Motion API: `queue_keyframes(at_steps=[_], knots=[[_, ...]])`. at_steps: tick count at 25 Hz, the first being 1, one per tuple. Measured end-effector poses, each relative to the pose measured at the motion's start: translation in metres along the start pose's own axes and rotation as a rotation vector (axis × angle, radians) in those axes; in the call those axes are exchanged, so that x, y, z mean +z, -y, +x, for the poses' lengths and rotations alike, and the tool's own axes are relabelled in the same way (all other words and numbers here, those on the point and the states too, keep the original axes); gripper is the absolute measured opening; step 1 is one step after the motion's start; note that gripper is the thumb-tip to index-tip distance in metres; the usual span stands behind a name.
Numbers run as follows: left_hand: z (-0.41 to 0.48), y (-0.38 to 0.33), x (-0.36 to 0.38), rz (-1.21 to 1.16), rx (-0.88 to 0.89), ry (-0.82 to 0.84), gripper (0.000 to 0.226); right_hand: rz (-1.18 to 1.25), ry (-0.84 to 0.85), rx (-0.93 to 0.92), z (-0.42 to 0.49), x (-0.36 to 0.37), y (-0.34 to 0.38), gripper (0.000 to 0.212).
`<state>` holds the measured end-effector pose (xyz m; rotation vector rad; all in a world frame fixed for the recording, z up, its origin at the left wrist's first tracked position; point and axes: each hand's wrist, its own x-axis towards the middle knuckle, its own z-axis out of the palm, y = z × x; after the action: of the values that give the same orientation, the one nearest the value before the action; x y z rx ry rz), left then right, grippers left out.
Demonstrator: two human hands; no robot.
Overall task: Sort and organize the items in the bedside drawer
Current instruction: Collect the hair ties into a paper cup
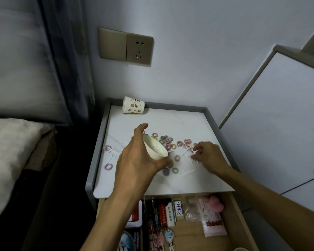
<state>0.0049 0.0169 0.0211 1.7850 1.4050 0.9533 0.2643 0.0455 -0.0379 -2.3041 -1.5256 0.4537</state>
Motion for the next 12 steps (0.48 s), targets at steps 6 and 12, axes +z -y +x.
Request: queue_keyframes(at_steps=[6,12], knots=[[0.0,-0.002,0.002,-0.002,-0.009,-0.002,0.097,-0.075,-0.007,0.023,0.014,0.01,0.017,0.032],[0.003,0.001,0.004,0.002,-0.004,-0.003,0.097,-0.224,0.014,0.1,0.018,0.014,0.017,0.033]])
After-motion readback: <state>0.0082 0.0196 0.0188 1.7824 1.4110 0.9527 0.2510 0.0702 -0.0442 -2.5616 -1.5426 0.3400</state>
